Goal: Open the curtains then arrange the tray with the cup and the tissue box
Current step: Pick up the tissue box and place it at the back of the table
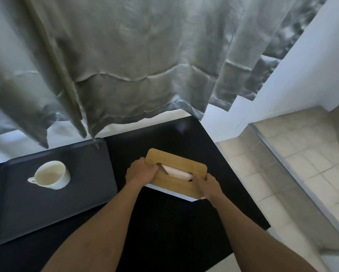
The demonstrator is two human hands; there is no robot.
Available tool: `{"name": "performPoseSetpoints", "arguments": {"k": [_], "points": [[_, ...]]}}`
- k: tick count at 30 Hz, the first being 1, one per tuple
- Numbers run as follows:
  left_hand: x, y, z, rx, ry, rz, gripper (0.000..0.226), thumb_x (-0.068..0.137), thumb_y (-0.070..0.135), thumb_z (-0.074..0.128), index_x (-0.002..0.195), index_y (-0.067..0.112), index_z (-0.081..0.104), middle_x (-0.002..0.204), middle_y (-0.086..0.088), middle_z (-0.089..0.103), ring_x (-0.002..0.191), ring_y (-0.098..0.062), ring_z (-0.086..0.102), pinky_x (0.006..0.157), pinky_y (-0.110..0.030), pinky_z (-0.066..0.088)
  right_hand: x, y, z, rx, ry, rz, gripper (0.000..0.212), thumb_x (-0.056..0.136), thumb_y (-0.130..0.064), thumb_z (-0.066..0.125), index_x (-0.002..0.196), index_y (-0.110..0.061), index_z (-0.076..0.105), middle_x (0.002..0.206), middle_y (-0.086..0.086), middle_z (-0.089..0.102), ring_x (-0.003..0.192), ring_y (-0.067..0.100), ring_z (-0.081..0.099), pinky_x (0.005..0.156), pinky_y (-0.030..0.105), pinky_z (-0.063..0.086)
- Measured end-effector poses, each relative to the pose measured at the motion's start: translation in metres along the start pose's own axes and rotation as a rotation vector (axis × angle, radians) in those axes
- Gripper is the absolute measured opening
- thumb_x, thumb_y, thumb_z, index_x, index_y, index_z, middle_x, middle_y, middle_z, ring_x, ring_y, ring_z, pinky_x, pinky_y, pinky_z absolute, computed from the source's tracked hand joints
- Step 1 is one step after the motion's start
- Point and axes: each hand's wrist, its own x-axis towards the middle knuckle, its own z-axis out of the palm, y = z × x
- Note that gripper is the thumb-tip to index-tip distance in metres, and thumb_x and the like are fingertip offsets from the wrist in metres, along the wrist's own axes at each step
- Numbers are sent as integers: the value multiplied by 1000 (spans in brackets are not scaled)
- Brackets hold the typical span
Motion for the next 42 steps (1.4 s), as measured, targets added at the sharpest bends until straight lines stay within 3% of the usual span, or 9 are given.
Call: {"name": "performPoseSetpoints", "arguments": {"k": [4,8,18,23,30,36,42], "points": [[0,-13,-11,-82,83,-63,48,84,48,55,121,17,55,115,-6,61,104,-25,58,85,-38,44,5,-24,4,-22,-38,-58,61,93,-39,53,143,-8,36,137,13,48,114,27,51,92,36,43],[6,-21,-24,-132,137,-115,58,84,50,55,131,15,50,125,-10,59,113,-30,57,89,-40,43,17,-53,11,-83,-70,-139,55,95,-34,50,141,-6,37,132,14,50,97,18,45,88,35,44],[44,-13,-30,-190,275,-231,64,87,56,52,135,13,47,130,-13,57,117,-35,57,95,-46,45,79,-110,11,-166,-141,-220,50,93,-28,50,137,-7,40,106,3,45,97,21,47,88,38,42],[73,-4,-33,-188,359,-286,60,89,52,52,132,10,49,126,-16,58,115,-36,58,93,-44,44,111,-140,13,-197,-191,-245,49,93,-29,51,136,-9,42,126,12,55,113,30,53,93,41,42],[107,1,-41,-219,461,-380,56,91,48,52,131,8,50,126,-18,57,117,-39,56,97,-47,43,159,-184,26,-265,-225,-366,50,94,-30,49,139,-11,40,137,13,51,123,31,50,95,38,38],[122,-3,-45,-220,508,-399,54,91,51,50,126,11,53,121,-16,61,111,-37,60,92,-47,46,181,-199,36,-271,-250,-403,53,96,-36,48,143,-16,34,139,12,50,125,31,50,99,42,41],[137,-2,-53,-203,487,-425,59,91,54,49,133,12,51,126,-18,59,118,-41,56,95,-49,44,195,-203,42,-268,-266,-406,52,96,-39,47,142,-16,35,138,11,50,124,30,49,100,43,40]]}}
